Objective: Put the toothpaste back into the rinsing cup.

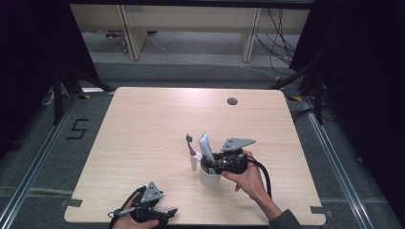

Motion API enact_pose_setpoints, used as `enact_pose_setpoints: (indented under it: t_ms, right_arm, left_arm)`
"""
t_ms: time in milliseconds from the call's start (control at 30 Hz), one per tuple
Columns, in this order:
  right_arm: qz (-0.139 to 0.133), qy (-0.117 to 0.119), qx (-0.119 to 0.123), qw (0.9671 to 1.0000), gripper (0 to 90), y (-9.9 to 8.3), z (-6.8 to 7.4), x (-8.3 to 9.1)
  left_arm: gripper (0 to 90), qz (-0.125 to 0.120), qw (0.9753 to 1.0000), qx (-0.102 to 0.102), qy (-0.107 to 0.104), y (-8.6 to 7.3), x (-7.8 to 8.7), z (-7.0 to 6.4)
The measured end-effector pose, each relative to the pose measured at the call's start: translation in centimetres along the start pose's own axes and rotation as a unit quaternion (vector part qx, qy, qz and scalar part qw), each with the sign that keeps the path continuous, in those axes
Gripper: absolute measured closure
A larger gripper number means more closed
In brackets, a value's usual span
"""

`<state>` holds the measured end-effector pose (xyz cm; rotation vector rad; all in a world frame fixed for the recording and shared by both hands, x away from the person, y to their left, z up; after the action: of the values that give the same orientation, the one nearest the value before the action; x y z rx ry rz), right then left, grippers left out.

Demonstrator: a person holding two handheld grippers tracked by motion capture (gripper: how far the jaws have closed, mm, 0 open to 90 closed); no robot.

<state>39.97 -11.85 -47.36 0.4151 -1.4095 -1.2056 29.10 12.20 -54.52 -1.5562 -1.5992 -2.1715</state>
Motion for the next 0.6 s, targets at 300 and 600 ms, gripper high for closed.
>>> enact_pose_setpoints:
  t_ms: [300,600]
  right_arm:
    - [-0.01,-0.018,-0.012,0.9997,52.4,0.4,0.1,0.9]
    - [-0.019,-0.015,-0.029,0.9993,48.8,0.7,0.1,1.9]
  left_arm:
    - [19.6,-0.002,1.0,0.002,-0.003,0.0,0.0,-0.2]
    - [19.6,-0.006,1.0,0.0,-0.001,0.1,0.1,0.0]
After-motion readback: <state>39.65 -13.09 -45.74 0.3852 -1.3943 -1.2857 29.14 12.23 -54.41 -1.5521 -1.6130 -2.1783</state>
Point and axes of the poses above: each handheld gripper's, and its own axes: x roughly backward along the jaws, y roughly out of its top, z roughly to its left, the point moved 4 cm from there along -x, roughly forward along the jaws, and after that the axes turned 6 degrees about y, right-handed, at the moved point
